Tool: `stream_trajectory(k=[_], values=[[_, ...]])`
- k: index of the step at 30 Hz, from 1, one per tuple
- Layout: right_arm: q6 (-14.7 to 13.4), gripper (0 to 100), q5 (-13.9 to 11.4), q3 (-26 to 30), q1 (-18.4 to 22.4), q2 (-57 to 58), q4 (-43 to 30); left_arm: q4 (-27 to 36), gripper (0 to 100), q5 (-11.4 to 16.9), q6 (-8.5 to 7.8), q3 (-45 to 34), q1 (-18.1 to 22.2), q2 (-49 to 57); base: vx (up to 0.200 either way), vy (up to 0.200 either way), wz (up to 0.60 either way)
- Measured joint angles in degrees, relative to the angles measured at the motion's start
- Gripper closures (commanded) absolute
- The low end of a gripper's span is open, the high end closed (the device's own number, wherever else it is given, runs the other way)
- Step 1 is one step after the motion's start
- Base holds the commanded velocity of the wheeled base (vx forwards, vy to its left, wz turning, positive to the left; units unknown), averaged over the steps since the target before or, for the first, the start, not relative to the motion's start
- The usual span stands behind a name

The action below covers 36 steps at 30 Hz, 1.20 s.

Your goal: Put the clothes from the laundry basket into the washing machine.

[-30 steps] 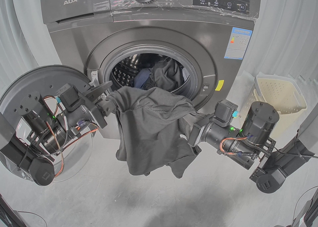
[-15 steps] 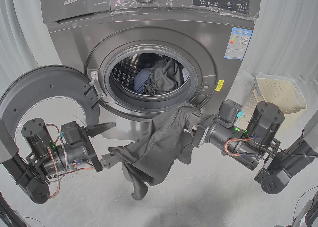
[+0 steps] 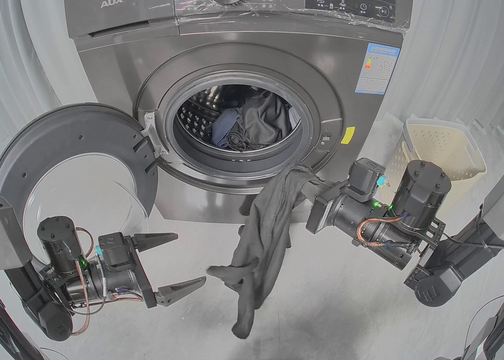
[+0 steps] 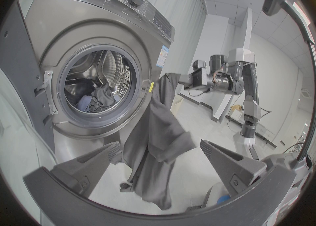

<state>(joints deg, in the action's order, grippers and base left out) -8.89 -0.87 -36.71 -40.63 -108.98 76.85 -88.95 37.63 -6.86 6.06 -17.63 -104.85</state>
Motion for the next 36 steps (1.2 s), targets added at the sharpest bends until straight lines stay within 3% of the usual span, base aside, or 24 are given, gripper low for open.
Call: stream_trajectory(k=[2, 6, 11, 19, 26, 36], values=[[0.0, 100, 0.0, -0.1, -0.1, 0.0, -0.1, 0.0, 0, -0.2, -0.82, -1.0, 0.6, 0.4, 0.000, 0.000, 0.00], [0.1, 100, 0.0, -0.1, -0.7, 0.0, -0.1, 0.1, 0, -0.4, -0.74, -1.0, 0.5, 1.9, 0.000, 0.000, 0.00], [0.1, 100, 0.0, 0.0, -1.0, 0.0, -0.2, 0.2, 0, -1.2, 1.56, 3.6, -1.4, 3.6, 0.000, 0.000, 0.00], [0.2, 100, 0.4, 1.0, -2.6, 0.0, -0.3, 2.0, 0, -6.8, 4.33, 14.3, -6.8, 3.4, 0.000, 0.000, 0.00], [0.3, 100, 1.4, 1.1, -4.2, 0.0, -0.5, 3.8, 0, -11.2, 4.63, 20.7, -12.3, -2.2, 0.000, 0.000, 0.00], [0.3, 100, 1.4, 0.3, -4.4, 0.0, -0.5, 3.8, 0, -12.5, 4.13, 23.5, -14.3, -7.4, 0.000, 0.000, 0.00]])
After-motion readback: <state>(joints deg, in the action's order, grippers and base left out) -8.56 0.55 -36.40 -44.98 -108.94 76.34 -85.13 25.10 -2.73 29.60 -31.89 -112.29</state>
